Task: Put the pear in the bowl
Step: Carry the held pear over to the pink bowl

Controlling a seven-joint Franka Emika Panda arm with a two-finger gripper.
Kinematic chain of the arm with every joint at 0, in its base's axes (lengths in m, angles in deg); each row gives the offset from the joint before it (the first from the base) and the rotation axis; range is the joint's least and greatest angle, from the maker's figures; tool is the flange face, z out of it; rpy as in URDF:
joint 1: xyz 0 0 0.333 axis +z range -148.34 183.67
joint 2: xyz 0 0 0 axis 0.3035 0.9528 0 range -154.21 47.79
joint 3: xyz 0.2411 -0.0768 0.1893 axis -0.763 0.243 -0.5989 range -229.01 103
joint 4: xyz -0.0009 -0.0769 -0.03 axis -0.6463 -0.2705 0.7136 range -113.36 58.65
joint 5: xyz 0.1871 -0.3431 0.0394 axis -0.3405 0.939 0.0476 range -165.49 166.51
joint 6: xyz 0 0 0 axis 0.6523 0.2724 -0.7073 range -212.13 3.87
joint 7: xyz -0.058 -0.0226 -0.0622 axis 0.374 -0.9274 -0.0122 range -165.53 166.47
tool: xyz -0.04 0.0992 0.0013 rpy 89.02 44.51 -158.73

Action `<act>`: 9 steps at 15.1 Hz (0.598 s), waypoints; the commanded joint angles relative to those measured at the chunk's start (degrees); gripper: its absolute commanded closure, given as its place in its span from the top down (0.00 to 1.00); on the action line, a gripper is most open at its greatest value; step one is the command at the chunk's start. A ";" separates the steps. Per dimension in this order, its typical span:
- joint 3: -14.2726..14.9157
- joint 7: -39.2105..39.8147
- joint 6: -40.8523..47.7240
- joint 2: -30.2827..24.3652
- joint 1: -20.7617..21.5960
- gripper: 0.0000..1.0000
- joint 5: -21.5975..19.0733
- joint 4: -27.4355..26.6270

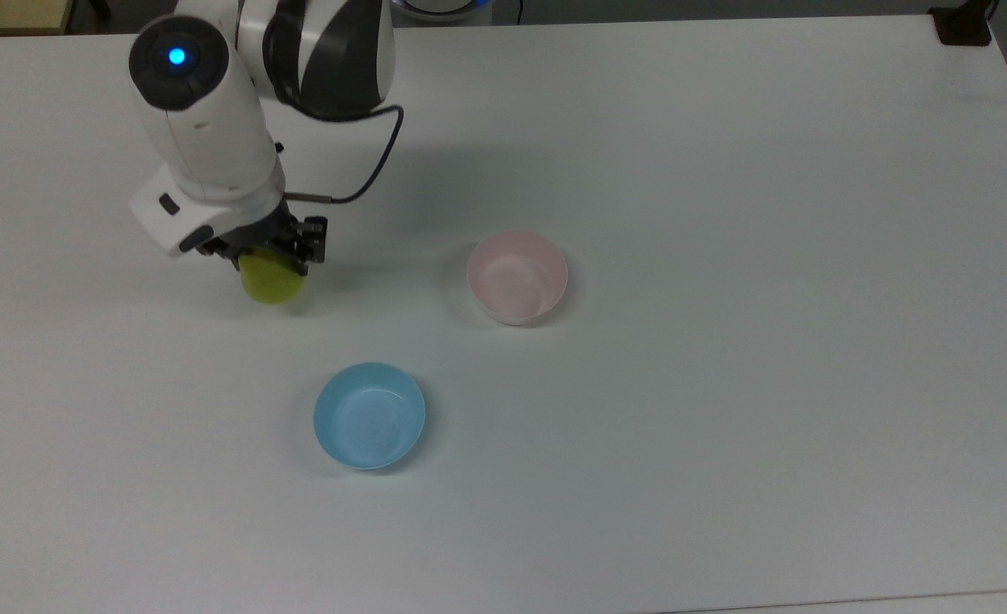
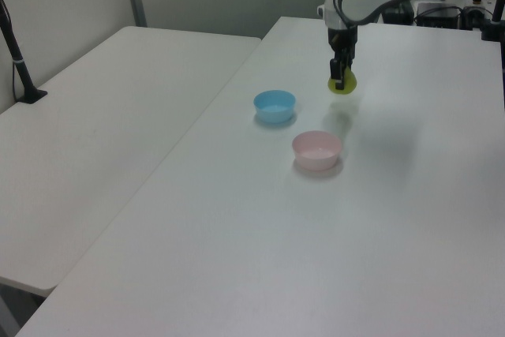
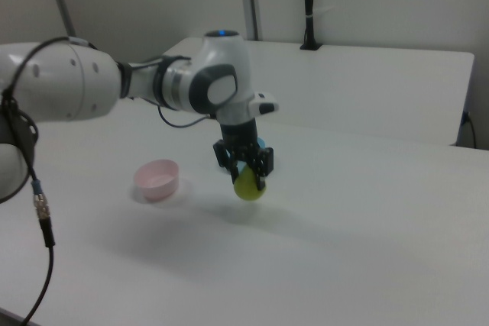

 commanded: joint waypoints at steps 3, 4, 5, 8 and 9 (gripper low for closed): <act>-0.51 0.25 10.11 -9.06 2.26 0.32 1.94 -1.51; -0.60 -1.67 11.34 -10.12 4.19 0.32 1.94 -1.59; -0.60 -3.60 11.79 -10.74 5.34 0.32 2.02 -1.59; -0.69 -9.23 12.59 -12.59 10.78 0.32 2.11 -2.82; -0.69 -11.60 12.50 -12.77 12.54 0.32 2.11 -3.35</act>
